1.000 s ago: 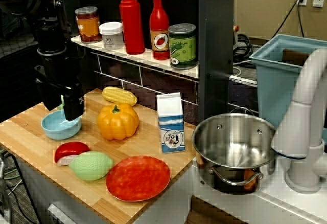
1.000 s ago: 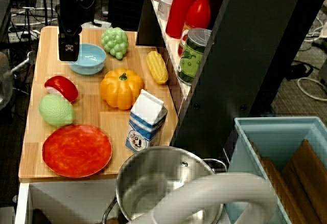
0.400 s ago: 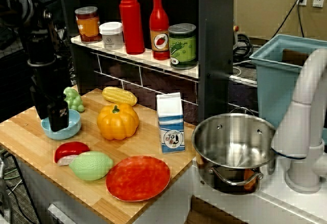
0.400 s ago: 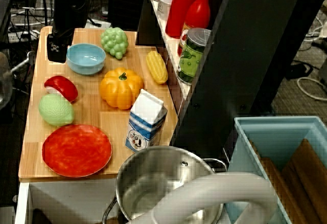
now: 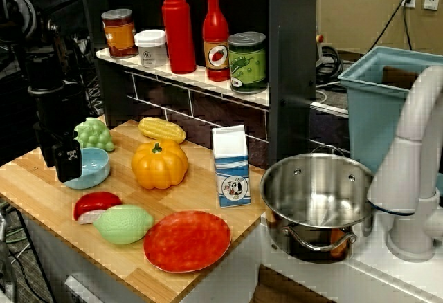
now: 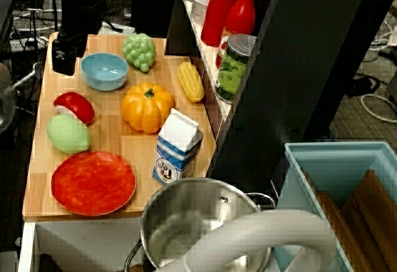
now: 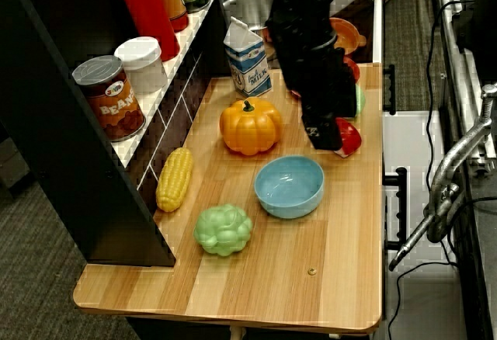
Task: Lift bowl
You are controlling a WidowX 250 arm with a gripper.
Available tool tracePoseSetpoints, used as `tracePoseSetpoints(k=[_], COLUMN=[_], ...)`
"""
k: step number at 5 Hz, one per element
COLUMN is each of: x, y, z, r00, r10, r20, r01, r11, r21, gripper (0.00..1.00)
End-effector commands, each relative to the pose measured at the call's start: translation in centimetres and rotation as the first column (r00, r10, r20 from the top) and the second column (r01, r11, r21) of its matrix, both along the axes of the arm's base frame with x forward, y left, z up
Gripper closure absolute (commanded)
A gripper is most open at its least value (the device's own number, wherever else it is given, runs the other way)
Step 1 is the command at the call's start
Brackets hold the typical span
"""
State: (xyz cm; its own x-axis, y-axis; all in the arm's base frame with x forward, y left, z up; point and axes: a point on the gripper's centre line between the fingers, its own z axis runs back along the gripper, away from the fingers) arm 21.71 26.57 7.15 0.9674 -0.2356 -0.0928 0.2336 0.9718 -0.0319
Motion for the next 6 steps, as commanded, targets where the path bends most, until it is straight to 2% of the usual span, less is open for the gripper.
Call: tracePoseSetpoints(k=[1, 2, 3, 4, 5, 6], x=[1.7, 3.0, 3.6, 3.4, 3.0, 2.4], y=[2.4, 1.9, 1.9, 1.2, 0.2, -0.5], z=[1.6, 2.1, 1.9, 1.4, 0.3, -1.3], r00=[0.999, 0.996, 0.989, 0.982, 0.969, 0.944], r10=[0.034, 0.083, 0.129, 0.168, 0.211, 0.284], r20=[0.022, 0.043, 0.07, 0.089, 0.131, 0.166], r01=[-0.034, -0.082, -0.127, -0.165, -0.206, -0.279], r11=[0.999, 0.996, 0.992, 0.985, 0.977, 0.959], r21=[0.006, -0.024, -0.025, -0.042, -0.048, -0.052], gripper=[0.0, 0.0, 0.0, 0.0, 0.0, 0.0])
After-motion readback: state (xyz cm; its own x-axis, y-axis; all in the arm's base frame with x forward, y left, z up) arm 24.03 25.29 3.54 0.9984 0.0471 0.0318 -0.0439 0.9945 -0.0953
